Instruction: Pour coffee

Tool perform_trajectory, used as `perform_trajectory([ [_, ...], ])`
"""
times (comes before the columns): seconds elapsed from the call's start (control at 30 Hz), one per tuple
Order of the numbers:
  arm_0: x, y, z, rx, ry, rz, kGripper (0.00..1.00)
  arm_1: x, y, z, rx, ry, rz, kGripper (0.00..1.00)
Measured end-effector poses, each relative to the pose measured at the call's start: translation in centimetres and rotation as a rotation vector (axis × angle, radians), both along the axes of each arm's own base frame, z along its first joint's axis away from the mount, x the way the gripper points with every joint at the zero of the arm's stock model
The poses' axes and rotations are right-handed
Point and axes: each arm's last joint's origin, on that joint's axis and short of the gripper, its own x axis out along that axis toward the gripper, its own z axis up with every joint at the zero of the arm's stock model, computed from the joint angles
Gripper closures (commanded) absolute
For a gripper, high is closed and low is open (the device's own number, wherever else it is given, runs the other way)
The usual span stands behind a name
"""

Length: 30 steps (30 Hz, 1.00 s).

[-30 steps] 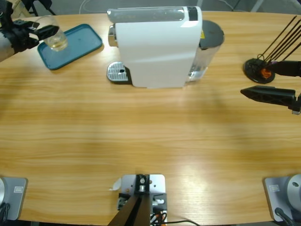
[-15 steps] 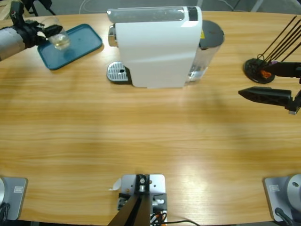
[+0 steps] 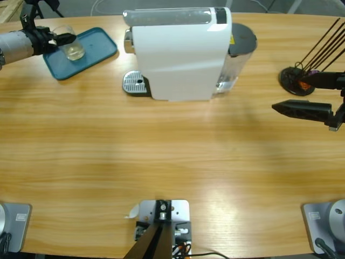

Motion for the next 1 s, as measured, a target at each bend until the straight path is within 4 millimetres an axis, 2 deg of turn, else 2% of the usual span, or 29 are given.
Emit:
perform_trajectory([
  [0.07,0.0,0.0,0.1,0.002,0.005,0.001,0.332,0.0,0.0,0.0,0.0,0.0,0.0,0.0],
  [0.1,0.0,0.0,0.1,0.002,0.007,0.002,0.089,0.0,0.0,0.0,0.0,0.0,0.0,0.0],
  [0.13,0.0,0.0,0.2,0.002,0.009,0.002,0.04,0.0,0.0,0.0,0.0,0.0,-0.001,0.0],
  [0.23,-0.1,0.0,0.2,0.003,0.011,0.002,0.0,0.0,0.0,0.0,-0.001,-0.001,-0.002,0.0],
  [0.6,-2.5,0.3,-0.3,-0.019,-0.059,-0.018,0.0,0.0,0.0,0.0,-0.001,-0.001,-0.002,0.0],
  [0.67,-3.0,0.4,0.1,-0.025,-0.07,-0.026,0.0,0.0,0.0,0.0,-0.001,-0.001,-0.002,0.0],
  [0.83,-5.8,1.0,4.1,-0.038,-0.165,-0.02,0.0,-0.1,-0.1,-0.1,-0.001,-0.002,-0.002,0.0],
  [1.0,-10.7,2.2,9.0,-0.018,-0.141,0.045,0.0,-0.4,-0.2,0.0,0.004,-0.01,-0.002,0.0],
])
